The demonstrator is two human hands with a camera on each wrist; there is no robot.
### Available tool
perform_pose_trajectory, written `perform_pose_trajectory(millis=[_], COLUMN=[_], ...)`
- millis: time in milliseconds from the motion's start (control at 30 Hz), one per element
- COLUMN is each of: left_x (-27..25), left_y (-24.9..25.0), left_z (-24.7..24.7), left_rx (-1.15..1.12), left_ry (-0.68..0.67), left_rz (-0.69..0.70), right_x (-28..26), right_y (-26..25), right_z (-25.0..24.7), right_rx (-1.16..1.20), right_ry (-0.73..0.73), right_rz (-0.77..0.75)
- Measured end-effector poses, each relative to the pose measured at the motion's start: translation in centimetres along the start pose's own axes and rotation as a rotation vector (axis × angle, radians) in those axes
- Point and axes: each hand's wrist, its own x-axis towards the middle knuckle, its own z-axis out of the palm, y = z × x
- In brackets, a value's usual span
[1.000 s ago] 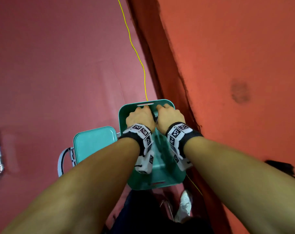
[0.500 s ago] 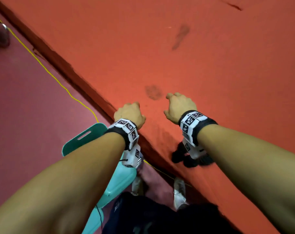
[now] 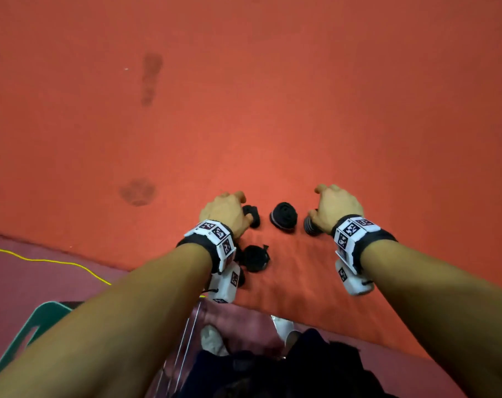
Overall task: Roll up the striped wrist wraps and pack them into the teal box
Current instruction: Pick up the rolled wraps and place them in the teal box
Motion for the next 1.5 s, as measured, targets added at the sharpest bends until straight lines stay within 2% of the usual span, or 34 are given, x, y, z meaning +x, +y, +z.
perform_pose_trajectory(millis=[167,333,600,867,1233,1500], left_x=[2.5,4.6,7.0,8.6,9.7,11.1], left_y=[5.0,7.7,8.2,7.7,7.6,9.4], left_z=[4.0,6.9,8.9,9.0,9.6,9.7], left_rx=[0.037,0.056,0.064,0.005,-0.016,0.044], left_ry=[-0.088,-0.177,-0.220,-0.184,-0.207,-0.195], left_rz=[0.039,0.045,0.012,-0.027,-0.049,-0.026], right_x=[0.8,3.2,8.6,12.9,13.9,12.4], right_y=[6.1,9.2,8.0,6.2,6.3,9.2], right_z=[3.0,5.6,9.2,12.2,13.6,11.5], right_rx=[0.052,0.119,0.189,0.186,0.127,0.160], right_ry=[-0.070,-0.143,-0.231,-0.357,-0.417,-0.341], right_rz=[0.092,0.119,0.052,0.026,0.014,0.050])
